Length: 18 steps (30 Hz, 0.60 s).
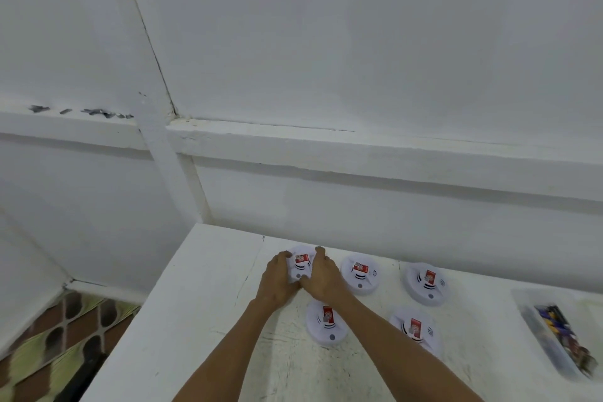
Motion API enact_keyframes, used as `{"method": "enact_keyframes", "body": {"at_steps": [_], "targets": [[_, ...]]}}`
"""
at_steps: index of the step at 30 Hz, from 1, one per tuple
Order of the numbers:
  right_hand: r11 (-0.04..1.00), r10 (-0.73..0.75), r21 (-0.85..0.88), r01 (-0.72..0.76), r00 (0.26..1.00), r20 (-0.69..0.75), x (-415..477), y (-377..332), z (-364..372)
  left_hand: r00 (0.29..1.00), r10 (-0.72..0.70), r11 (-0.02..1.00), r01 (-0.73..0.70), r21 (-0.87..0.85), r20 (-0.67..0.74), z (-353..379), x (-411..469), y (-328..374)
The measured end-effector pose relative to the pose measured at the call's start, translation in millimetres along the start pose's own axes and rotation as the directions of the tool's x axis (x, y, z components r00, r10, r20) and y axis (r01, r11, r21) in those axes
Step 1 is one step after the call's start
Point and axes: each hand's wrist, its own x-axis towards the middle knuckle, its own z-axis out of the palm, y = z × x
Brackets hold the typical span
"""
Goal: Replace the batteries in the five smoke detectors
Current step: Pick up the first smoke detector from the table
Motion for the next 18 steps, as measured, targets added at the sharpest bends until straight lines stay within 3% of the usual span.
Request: {"method": "enact_keyframes", "body": {"at_steps": [5,9,15,18], "targets": [[0.937,0.194,0.306,-0.167,0.979,-0.06,0,-5,-6,0.998,0.045,0.993,-0.049,-0.108,-0.042,0,-3,10],[0.873,0.264,0.453,-0.182,0.956,-0.124,-1,2,-18,0.998,0.047,0.968,-0.056,-0.243,-0.04,9,17,-12],[0.728,0.32,0.665,-0.164,0.94,-0.119,-12,9,-50,0.997,0.072,0.922,-0.078,-0.379,-0.029,-1,-20,57],[0.593,0.389,0.775,-0.218,0.921,-0.038,-19,14,-69,0.993,0.117,0.884,-0.107,-0.456,-0.006,5,-30,89]]}}
